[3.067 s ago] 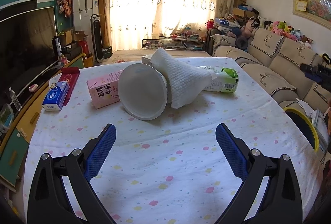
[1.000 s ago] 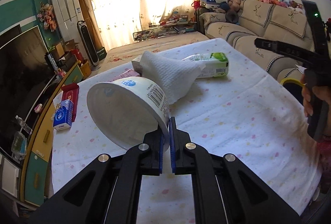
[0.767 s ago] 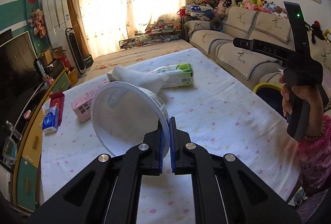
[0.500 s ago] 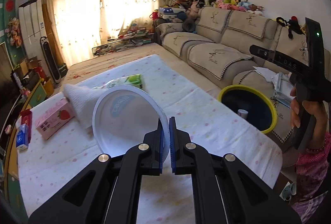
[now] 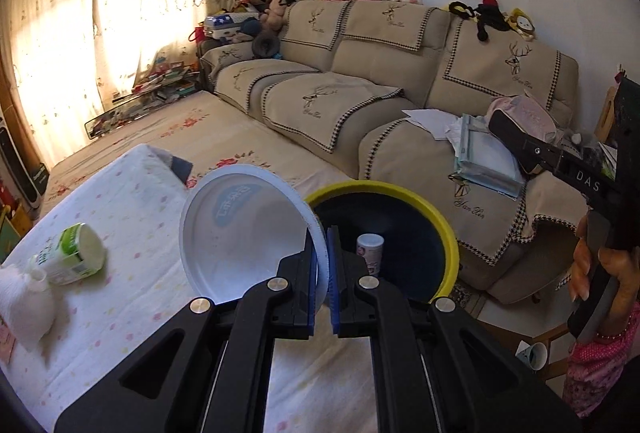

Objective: Collect trash
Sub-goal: 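Carry the yogurt cup over the bin and open the left tool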

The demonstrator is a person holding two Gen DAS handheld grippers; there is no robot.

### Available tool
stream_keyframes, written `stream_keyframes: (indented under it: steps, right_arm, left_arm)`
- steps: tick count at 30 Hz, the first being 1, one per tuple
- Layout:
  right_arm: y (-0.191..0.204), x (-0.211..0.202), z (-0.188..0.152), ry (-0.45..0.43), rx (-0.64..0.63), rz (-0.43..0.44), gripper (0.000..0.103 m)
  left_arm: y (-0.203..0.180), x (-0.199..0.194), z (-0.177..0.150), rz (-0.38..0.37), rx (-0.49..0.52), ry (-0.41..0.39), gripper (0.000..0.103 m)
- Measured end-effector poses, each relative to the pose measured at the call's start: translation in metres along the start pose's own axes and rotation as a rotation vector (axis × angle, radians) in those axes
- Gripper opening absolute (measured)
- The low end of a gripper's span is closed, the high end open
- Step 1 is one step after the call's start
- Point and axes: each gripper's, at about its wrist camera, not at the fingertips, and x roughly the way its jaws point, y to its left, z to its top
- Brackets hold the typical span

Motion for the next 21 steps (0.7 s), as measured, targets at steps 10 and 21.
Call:
stream_keyframes:
  steps: [10, 21]
  right_arm:
    - [-0.009, 0.011, -0.007, 0.043, 0.017, -0.004, 0.058]
    - [0.022, 0.024, -0.015, 0.087, -0.024, 0.039, 0.058]
  left_arm:
    - [-0.029, 0.091, 0.021, -0.058, -0.025, 0.109, 0.044]
    - [0.043, 0.0, -0.011, 0.045, -0.163, -0.078, 0.074]
